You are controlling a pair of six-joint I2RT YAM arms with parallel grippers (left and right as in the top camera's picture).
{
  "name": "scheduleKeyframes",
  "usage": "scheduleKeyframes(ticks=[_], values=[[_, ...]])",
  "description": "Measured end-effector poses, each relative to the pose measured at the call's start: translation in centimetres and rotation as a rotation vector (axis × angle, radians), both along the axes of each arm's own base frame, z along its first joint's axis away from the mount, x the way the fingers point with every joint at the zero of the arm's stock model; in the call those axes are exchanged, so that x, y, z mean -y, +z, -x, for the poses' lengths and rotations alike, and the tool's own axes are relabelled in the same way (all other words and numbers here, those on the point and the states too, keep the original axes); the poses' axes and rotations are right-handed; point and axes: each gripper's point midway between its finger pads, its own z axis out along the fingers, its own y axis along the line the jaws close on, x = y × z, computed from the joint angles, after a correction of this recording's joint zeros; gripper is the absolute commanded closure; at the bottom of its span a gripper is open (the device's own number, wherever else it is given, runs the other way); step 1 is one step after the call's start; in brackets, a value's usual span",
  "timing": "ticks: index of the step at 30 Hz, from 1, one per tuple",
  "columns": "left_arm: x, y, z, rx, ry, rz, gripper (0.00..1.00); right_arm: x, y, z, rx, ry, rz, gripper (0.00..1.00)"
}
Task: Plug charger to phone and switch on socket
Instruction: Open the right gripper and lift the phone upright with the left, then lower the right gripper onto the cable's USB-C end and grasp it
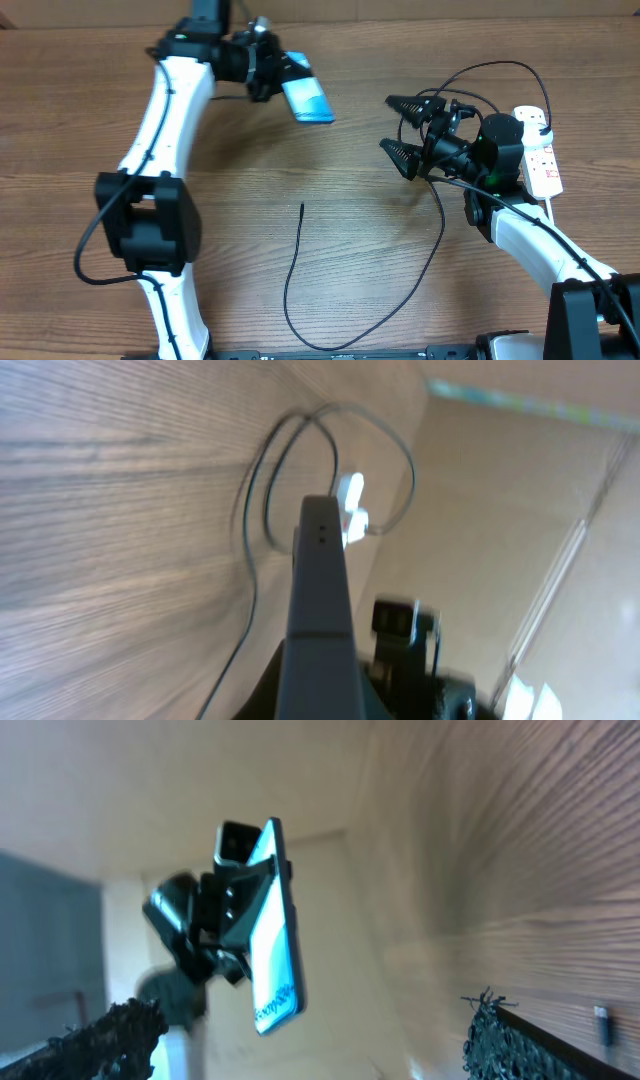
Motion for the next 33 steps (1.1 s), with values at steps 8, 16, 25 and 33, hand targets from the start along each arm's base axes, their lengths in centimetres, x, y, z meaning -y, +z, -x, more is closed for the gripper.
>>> scheduleKeyframes(ticks=[8,16,25,33], values=[[-5.5,0.2,2.5,0.069,-0.090,0.051,0.96,-1.2,-1.9,2.6,0.075,0.173,0.109,0.00],[-9.0,0.7,2.3,0.232,-0.116,0.049,0.96,-4.2,-5.2,5.9,0.060,0.316,0.230,0.00],[-9.6,0.8,2.2,0.274,-0.124,0.044,0.96,-6.7,-9.4,9.7,-0.076,0.420,0.588,0.00],[-9.9,0.9,1.7,0.310,-0.121,0.036,0.96,-7.2,-7.9,9.1,-0.009,0.380,0.892,0.00]])
